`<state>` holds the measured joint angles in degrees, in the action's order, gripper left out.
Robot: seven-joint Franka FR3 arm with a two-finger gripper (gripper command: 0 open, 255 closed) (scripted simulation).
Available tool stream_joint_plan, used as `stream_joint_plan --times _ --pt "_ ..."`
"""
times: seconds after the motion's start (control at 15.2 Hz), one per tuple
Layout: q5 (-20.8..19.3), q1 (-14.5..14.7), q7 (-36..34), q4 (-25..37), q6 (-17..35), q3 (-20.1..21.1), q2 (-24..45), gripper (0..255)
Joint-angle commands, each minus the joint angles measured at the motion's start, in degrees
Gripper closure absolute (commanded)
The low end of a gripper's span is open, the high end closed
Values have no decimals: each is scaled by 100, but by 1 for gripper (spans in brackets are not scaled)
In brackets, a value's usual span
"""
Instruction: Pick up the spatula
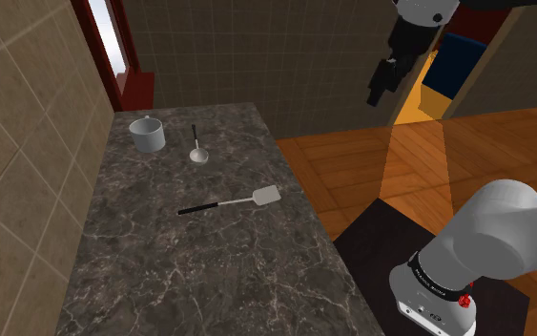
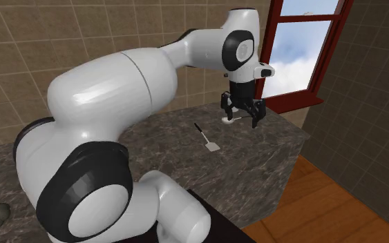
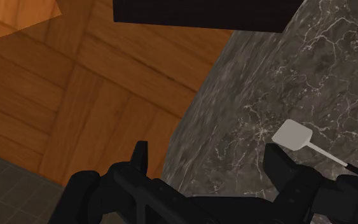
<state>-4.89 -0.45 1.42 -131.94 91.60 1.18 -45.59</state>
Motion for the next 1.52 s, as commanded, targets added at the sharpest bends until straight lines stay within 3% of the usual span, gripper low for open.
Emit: stream_joint_plan --times 0.0,0.66,1.45 --pt "0 0 0 0 0 0 0 0" --pt "215 670 984 -141 1562 44 1457 0" --pt "504 1392 2200 270 3005 312 3382 0"
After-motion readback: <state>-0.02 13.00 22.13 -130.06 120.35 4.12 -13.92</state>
